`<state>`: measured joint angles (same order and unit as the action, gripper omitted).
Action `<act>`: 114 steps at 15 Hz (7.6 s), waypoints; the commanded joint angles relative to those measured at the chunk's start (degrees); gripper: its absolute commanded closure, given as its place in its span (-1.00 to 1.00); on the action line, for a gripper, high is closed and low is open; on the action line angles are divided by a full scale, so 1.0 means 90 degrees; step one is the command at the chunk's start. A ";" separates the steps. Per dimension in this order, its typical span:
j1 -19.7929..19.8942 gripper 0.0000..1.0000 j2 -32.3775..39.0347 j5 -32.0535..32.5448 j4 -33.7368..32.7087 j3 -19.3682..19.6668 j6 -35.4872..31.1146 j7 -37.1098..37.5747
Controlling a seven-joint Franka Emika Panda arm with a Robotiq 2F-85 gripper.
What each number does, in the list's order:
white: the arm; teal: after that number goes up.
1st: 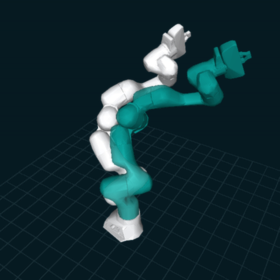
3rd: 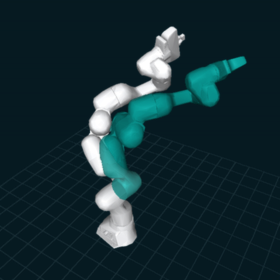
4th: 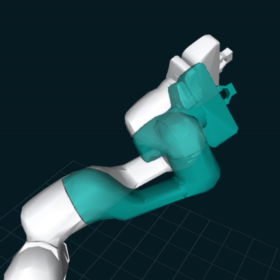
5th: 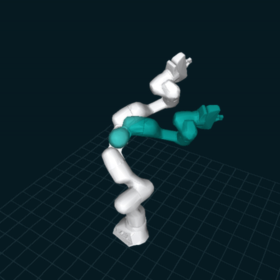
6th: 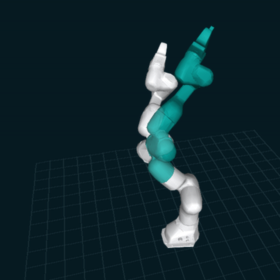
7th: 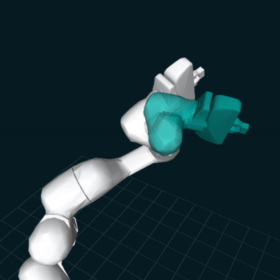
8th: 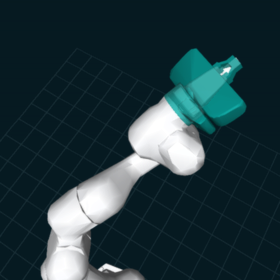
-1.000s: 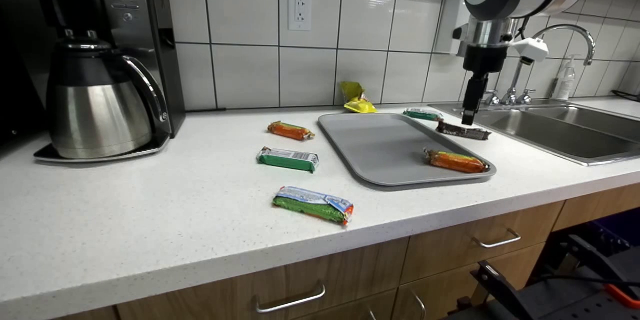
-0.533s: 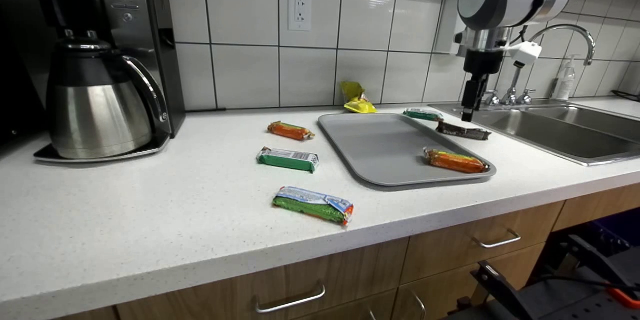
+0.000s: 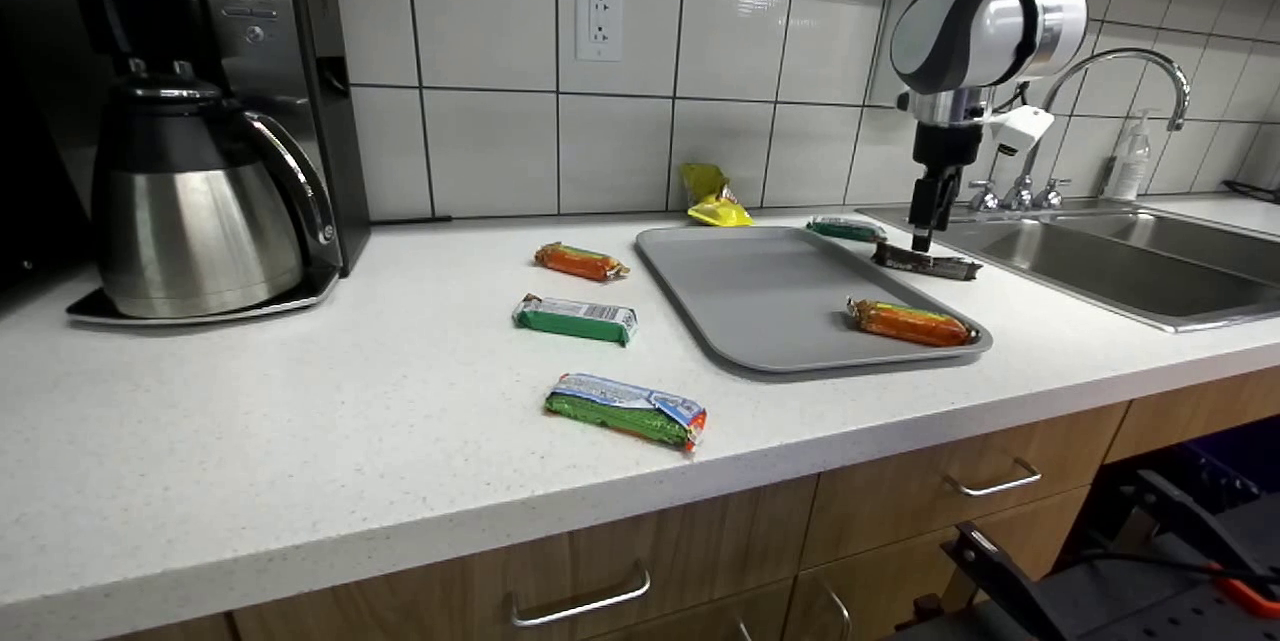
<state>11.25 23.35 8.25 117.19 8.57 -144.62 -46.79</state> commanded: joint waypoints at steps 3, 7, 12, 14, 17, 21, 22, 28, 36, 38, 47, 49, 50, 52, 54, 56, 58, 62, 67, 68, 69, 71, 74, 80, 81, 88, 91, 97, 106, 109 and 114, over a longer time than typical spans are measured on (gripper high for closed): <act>0.0267 -1.00 0.0583 0.0003 -0.0810 -0.0257 0.0493 -0.0085; 0.0373 -1.00 0.0552 0.0008 -0.0763 -0.0318 0.0535 -0.0193; 0.0471 -1.00 0.0418 0.0008 -0.0555 -0.0337 0.0580 -0.0349; 0.0462 -1.00 0.0453 0.0015 -0.0573 -0.0325 0.0595 -0.0336; 0.0443 -1.00 0.0428 0.0015 -0.0531 -0.0349 0.0604 -0.0343; 0.0422 -1.00 0.0425 0.0018 -0.0488 -0.0413 0.0600 -0.0339; 0.0422 -1.00 0.0432 0.0019 -0.0493 -0.0421 0.0609 -0.0333; 0.0431 -0.13 0.0421 0.0007 -0.0460 -0.0447 0.0600 -0.0352; 0.0433 0.86 0.0342 0.0008 -0.0383 -0.0457 0.0599 -0.0371; 0.0444 0.87 0.0251 -0.0009 -0.0334 -0.0472 0.0596 -0.0415; 0.0380 0.87 -0.0398 -0.0107 0.0056 -0.0580 0.0572 -0.0531; 0.0313 0.87 -0.0546 -0.0088 0.0222 -0.0610 0.0542 -0.0499; 0.0279 0.87 -0.0617 -0.0091 0.0310 -0.0631 0.0531 -0.0490; 0.0199 0.87 -0.0750 -0.0109 0.0499 -0.0691 0.0514 -0.0449; 0.0109 0.87 -0.0860 -0.0116 0.0673 -0.0749 0.0496 -0.0417; 0.0011 0.87 -0.0957 -0.0116 0.0832 -0.0798 0.0479 -0.0395; -0.0095 0.87 -0.1022 -0.0129 0.0974 -0.0850 0.0452 -0.0358; -0.0360 0.87 -0.1004 -0.0104 0.1087 -0.0916 0.0472 -0.0170; -0.0616 0.87 -0.0935 -0.0106 0.1105 -0.1005 0.0514 0.0070; -0.0656 0.87 -0.0910 -0.0117 0.1099 -0.1016 0.0507 0.0121; -0.0691 0.87 -0.0885 -0.0119 0.1091 -0.1031 0.0516 0.0191; -0.0716 0.87 -0.0849 -0.0185 0.1096 -0.1074 0.0508 0.0294; -0.0753 0.87 -0.0782 -0.0266 0.1107 -0.1111 0.0492 0.0400; -0.0740 -0.10 -0.0790 -0.0260 0.1168 -0.1125 0.0465 0.0451; -0.0736 -0.21 -0.0799 -0.0256 0.1170 -0.1124 0.0469 0.0437; -0.0669 -1.00 -0.0892 -0.0259 0.1200 -0.1095 0.0464 0.0330; -0.0612 -1.00 -0.1017 -0.0305 0.1232 -0.1089 0.0560 0.0230; -0.0653 -1.00 -0.0795 -0.0226 0.1102 -0.1077 0.0452 0.0330; -0.0568 -1.00 -0.0685 -0.0257 0.0802 -0.1008 0.0539 0.0301; -0.0519 -1.00 -0.0583 -0.0248 0.0571 -0.0928 0.0538 0.0315; -0.0385 -1.00 -0.0260 -0.0227 0.0012 -0.0807 0.0580 0.0338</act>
<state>6.64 18.45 6.09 121.71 1.23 -140.79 -43.92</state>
